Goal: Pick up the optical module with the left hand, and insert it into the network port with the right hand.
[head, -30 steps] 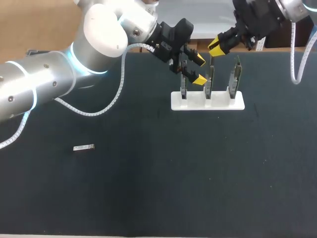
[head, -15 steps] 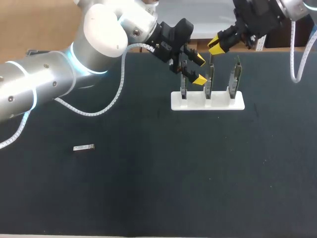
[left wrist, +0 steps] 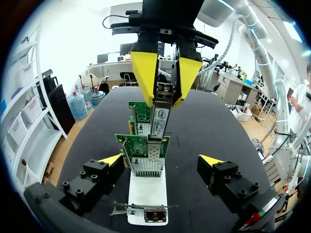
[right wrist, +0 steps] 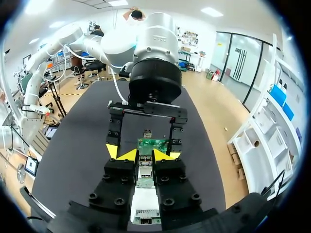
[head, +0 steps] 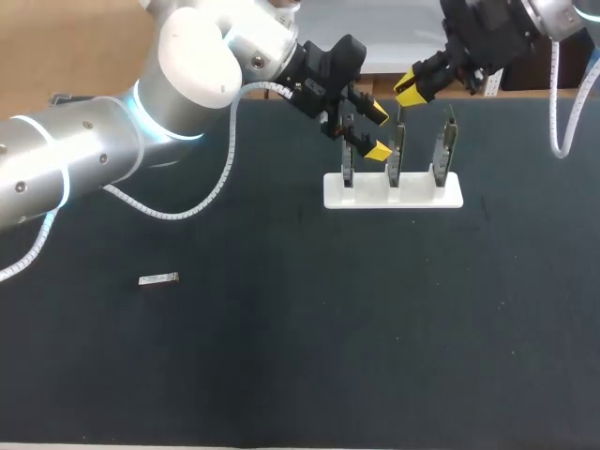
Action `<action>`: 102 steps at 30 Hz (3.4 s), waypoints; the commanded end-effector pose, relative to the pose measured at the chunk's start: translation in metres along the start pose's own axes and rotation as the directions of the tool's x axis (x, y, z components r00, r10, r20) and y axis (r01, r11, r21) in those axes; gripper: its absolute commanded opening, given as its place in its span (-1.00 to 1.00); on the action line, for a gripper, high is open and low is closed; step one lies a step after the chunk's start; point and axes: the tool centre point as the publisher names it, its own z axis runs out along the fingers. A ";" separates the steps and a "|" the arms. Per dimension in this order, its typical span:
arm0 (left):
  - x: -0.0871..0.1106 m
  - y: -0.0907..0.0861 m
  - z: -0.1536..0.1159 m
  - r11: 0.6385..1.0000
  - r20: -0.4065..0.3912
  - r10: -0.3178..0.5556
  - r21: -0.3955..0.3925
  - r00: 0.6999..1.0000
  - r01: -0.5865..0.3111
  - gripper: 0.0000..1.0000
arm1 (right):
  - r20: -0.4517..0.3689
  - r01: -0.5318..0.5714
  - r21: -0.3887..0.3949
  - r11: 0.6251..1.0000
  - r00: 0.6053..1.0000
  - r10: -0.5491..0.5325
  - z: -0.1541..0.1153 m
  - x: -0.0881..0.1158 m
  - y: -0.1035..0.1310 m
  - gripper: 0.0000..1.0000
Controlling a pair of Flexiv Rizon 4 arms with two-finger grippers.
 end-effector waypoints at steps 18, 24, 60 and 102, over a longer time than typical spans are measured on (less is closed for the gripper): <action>-0.001 0.003 0.000 1.000 -0.005 -0.001 0.005 1.000 0.001 1.00 | 0.009 -0.003 0.024 1.000 1.000 0.003 -0.003 -0.004 0.001 -1.00; -0.001 0.003 0.000 1.000 -0.005 -0.001 0.005 1.000 0.001 1.00 | 0.004 -0.010 0.020 1.000 1.000 0.009 0.000 -0.001 0.002 -1.00; -0.001 0.003 0.000 1.000 -0.005 -0.001 0.005 1.000 0.001 1.00 | -0.001 -0.049 0.013 0.999 0.999 0.049 0.000 -0.002 -0.002 -1.00; -0.001 0.003 0.000 1.000 -0.005 -0.001 0.005 1.000 0.001 1.00 | 0.024 -0.038 -0.038 0.999 0.999 0.038 -0.001 -0.001 -0.003 -1.00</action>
